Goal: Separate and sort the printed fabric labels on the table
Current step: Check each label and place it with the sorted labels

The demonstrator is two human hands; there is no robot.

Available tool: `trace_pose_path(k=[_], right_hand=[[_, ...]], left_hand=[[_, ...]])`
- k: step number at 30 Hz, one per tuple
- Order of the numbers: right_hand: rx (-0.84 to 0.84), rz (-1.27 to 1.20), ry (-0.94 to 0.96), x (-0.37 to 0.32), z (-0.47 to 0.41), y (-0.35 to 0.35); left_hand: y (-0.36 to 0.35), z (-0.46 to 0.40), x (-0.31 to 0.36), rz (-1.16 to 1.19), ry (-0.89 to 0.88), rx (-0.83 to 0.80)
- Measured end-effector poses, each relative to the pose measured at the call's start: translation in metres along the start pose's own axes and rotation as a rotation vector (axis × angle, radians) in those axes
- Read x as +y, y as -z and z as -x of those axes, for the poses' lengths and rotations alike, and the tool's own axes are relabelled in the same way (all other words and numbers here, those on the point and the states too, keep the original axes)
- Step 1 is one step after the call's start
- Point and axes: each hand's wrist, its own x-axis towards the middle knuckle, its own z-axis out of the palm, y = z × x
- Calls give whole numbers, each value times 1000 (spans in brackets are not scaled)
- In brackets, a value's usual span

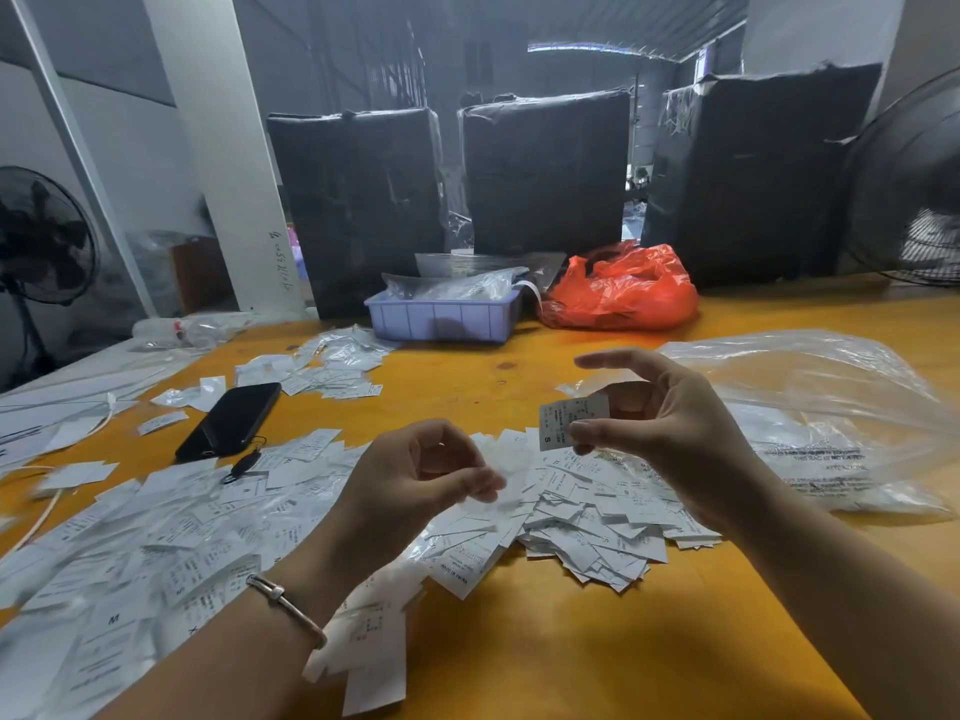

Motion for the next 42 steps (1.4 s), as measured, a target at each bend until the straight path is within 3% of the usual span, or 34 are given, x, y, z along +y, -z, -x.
trace_pose_path(k=[7, 11, 19, 29, 34, 42], right_hand=[[1, -200, -92, 3, -4, -1], [40, -197, 7, 0, -1, -4], [145, 299, 334, -9, 11, -20], [88, 465, 402, -10, 14, -24], [56, 456, 417, -11, 13, -23], [30, 243, 341, -17, 13, -19]], left_hand=[[0, 1, -2, -2, 6, 39], [0, 1, -2, -22, -20, 21], [-1, 2, 1, 3, -55, 4], [-5, 2, 0, 16, -75, -27], [-4, 3, 0, -8, -93, -23], [-4, 3, 0, -29, -114, -30]])
